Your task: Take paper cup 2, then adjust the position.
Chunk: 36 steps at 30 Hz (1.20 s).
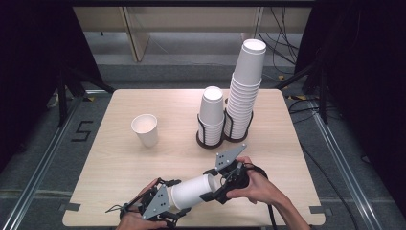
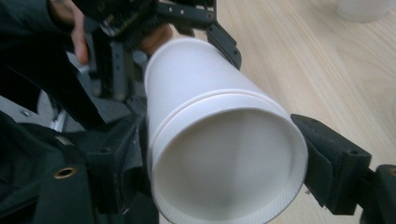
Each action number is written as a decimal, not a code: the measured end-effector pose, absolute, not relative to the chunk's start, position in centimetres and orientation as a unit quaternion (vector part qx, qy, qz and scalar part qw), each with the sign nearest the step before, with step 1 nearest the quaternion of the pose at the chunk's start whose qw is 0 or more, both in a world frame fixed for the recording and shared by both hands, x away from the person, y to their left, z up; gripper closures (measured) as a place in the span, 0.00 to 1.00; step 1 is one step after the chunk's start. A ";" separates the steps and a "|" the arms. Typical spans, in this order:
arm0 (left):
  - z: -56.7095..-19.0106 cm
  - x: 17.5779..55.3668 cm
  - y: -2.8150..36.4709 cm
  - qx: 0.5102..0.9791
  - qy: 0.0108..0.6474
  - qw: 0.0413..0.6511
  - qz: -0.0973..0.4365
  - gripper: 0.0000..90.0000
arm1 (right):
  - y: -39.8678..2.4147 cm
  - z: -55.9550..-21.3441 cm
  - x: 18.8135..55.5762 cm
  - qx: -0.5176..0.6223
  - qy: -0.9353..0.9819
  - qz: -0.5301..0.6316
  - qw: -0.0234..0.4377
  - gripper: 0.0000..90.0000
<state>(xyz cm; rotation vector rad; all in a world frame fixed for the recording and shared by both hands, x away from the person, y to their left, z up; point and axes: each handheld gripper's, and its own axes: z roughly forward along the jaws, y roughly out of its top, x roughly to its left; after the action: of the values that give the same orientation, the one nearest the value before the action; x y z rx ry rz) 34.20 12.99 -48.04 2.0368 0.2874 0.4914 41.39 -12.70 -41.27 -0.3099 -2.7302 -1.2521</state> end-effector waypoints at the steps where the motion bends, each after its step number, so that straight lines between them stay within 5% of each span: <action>1: -48.0 34.2 13.0 0.841 0.118 0.488 0.202 0.18 | -12.5 -41.2 41.2 -0.098 -0.907 -0.407 0.048 0.24; 11: -47.9 34.2 12.8 0.860 0.116 0.457 0.194 0.18 | -11.2 -40.1 39.4 -0.053 -0.940 -0.336 -0.039 0.18; 36: -47.5 33.7 12.4 0.878 0.093 0.435 0.177 0.18 | -8.5 -41.8 37.9 0.059 -0.969 -0.212 -0.108 0.23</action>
<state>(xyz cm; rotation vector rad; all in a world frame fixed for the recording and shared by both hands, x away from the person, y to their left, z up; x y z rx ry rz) 33.69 12.36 -47.48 2.1866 0.2318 0.4410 37.93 -8.51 -41.85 0.1994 -3.2753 -0.7176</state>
